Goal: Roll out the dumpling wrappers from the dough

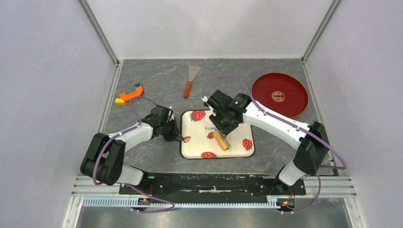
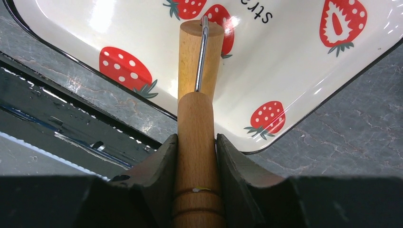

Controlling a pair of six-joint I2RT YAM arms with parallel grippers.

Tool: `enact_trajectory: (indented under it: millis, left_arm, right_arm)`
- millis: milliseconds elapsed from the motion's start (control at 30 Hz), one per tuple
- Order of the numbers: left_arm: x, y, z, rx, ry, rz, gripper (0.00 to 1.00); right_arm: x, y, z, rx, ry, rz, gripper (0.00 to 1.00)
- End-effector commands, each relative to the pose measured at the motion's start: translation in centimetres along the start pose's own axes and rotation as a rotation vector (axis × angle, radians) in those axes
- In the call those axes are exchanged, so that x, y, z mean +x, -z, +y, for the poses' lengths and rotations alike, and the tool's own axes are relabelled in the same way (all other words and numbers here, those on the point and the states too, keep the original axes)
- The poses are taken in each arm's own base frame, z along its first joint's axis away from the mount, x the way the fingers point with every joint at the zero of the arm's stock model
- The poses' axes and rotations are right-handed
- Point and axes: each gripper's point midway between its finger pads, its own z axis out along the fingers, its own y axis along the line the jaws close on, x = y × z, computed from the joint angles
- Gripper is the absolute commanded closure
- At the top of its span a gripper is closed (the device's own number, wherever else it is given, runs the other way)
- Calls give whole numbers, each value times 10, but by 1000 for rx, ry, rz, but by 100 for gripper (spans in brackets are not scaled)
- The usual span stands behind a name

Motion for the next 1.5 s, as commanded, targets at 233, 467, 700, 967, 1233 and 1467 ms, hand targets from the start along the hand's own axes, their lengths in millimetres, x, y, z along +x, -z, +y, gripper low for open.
enact_trajectory:
  millis: [233,467,700,967,1233,1467]
  left_arm:
    - [5,-1,34,-156,-33,12,98]
    - [6,-1,34,-154,-37,14,98]
    - [6,-1,34,-154,-37,13,98]
    - [5,-1,34,-154,-36,11,98]
    - [5,-1,35,-154,-32,8,98]
    - [5,-1,34,-152,-34,6,98]
  right_arm:
    - [58,-44,-45,227,58,238,100]
    - [69,-51,-53,269,65,267,100]
    - [74,-59,-50,250,68,280,100]
    - [87,-70,-48,233,70,303,100]
    - [108,-84,-54,263,64,347,100]
    - [120,-89,-59,289,69,376,100]
